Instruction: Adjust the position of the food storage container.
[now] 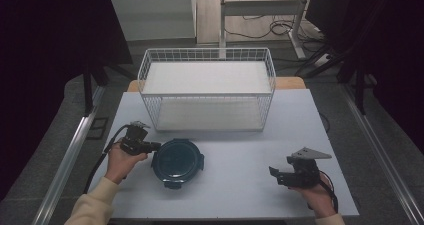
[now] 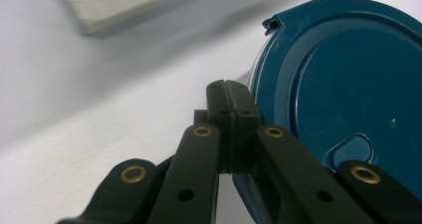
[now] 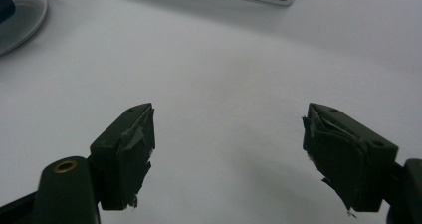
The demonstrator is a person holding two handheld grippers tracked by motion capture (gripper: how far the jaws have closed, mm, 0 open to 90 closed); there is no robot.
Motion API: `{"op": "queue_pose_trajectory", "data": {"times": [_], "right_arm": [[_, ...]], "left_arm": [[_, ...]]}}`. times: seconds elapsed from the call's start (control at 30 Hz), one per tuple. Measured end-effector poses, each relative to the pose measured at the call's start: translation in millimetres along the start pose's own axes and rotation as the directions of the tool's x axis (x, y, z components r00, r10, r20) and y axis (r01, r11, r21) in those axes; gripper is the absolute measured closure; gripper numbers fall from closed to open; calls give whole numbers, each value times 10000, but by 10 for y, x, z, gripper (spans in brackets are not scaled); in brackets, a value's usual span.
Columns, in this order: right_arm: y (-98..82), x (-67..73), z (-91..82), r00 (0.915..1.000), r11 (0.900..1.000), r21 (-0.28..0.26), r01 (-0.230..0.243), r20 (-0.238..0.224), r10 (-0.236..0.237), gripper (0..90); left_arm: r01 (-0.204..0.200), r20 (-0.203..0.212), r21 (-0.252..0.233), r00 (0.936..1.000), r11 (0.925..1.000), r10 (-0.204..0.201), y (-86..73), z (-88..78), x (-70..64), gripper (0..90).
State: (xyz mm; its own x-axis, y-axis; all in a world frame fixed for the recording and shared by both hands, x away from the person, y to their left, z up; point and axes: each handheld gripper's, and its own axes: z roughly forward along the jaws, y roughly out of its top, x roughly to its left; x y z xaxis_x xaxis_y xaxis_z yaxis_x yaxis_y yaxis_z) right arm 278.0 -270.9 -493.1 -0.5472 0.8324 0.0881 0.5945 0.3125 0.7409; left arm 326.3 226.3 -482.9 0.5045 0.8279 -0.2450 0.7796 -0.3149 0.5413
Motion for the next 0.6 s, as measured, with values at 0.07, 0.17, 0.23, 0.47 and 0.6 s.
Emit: {"op": "queue_pose_trajectory", "data": {"times": [0.07, 0.17, 0.23, 0.47, 0.6], "right_arm": [[0, -1, 0, 10000, 10000, 3, 1, 1, -1, 203], [0, 0, -4, 10000, 10000, -6, 0, -1, 0, 203], [0, -1, -7, 10000, 10000, -10, -11, -5, 11, 203], [0, -3, -5, 10000, 10000, 6, 5, -9, -5, 203], [-1, -2, -8, 10000, 10000, 1, 3, -17, -3, 203]], "left_arm": [[57, 342, -38, 9994, 10000, -56, 9, 38, -63, 900], [-44, 525, -47, 9986, 10000, 46, 27, 80, -144, 900], [-127, 489, -20, 9987, 9999, 128, 44, 97, -193, 900], [-286, 749, -4, 9968, 9996, 286, 78, 162, -328, 900], [-419, 825, 39, 9957, 9991, 415, 78, 179, -403, 900]]}}
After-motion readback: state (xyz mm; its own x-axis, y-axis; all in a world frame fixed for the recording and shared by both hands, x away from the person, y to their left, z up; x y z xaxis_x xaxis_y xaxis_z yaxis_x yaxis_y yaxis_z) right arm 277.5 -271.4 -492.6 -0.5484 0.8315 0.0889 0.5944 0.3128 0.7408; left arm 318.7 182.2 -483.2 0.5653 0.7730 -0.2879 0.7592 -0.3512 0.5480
